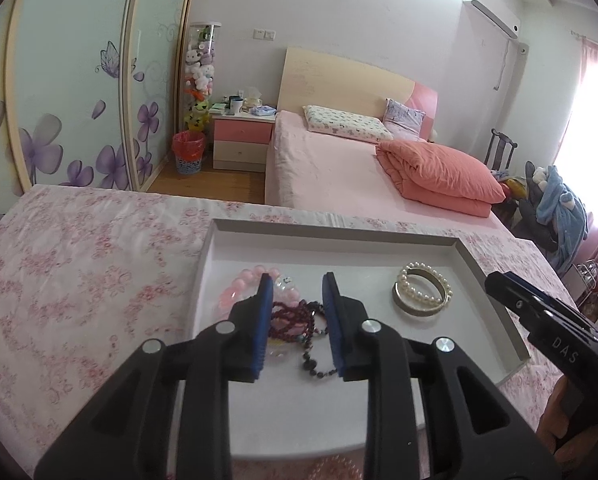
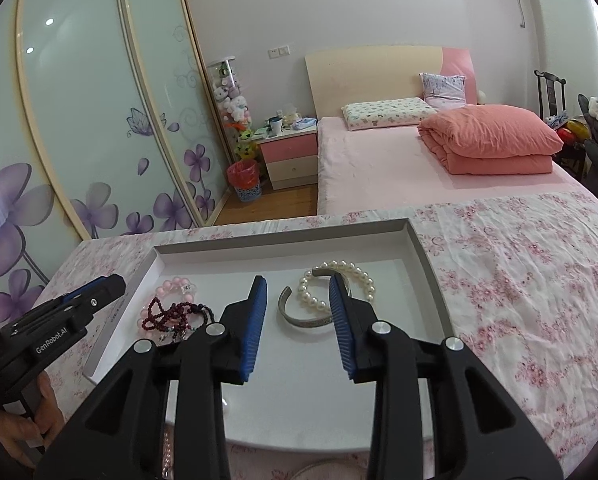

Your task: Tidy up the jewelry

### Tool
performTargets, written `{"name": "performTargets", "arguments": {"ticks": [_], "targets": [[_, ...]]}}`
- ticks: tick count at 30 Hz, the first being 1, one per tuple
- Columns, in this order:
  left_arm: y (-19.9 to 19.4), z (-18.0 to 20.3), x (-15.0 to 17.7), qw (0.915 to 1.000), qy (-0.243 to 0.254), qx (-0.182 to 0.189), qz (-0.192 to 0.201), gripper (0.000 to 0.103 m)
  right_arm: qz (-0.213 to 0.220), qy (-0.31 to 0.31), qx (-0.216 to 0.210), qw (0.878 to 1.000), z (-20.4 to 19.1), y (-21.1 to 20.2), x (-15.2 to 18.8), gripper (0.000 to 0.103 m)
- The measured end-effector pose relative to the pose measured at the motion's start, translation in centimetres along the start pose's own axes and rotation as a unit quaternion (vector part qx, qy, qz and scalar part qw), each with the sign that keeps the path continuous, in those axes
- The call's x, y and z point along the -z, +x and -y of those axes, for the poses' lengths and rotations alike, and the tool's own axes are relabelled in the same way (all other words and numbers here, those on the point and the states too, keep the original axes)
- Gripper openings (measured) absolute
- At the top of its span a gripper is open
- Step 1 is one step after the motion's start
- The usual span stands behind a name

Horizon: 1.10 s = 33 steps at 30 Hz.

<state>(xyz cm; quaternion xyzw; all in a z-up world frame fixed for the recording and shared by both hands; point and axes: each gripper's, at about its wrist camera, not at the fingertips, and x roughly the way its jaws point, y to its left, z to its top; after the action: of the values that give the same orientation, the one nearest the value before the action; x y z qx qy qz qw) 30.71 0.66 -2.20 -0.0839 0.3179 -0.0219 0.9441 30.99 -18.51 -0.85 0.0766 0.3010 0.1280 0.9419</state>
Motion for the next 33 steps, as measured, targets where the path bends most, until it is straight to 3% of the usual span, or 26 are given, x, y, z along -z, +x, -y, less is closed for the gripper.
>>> {"name": "performTargets", "arguments": {"ticks": [10,18,19,21,24,33], "targets": [[-4.4,-0.6,3.3,0.9998,0.016,0.004,-0.013,0.036,-0.016,-0.016,0.013,1.0,0.7,-3.5,2.5,0.034],[-6.5,-1.8,7.2,0.9987,0.011,0.013,-0.049,0.044,-0.078,-0.023,0.03,0.996,1.8,-4.8,6.7,0.035],[-6.8,-1.9,7.5,0.9985,0.012,0.013,-0.051,0.044,-0.09,-0.022,0.028,0.995,1.8,-4.8,7.3,0.036],[-7.1,-2.0,8.0,0.9985,0.011,0.011,-0.053,0.048,-0.102,-0.022,0.026,0.994,1.9,-4.8,8.1,0.052],[-7.9,-2.3,8.5,0.9985,0.009,0.011,-0.053,0.051,-0.116,-0.029,0.027,0.992,1.5,-4.9,9.1,0.063],[-8.8,-2.4,9.2,0.9982,0.014,0.009,-0.058,0.055,-0.152,-0.061,0.063,0.984,0.0,-2.7,10.3,0.073]]}}
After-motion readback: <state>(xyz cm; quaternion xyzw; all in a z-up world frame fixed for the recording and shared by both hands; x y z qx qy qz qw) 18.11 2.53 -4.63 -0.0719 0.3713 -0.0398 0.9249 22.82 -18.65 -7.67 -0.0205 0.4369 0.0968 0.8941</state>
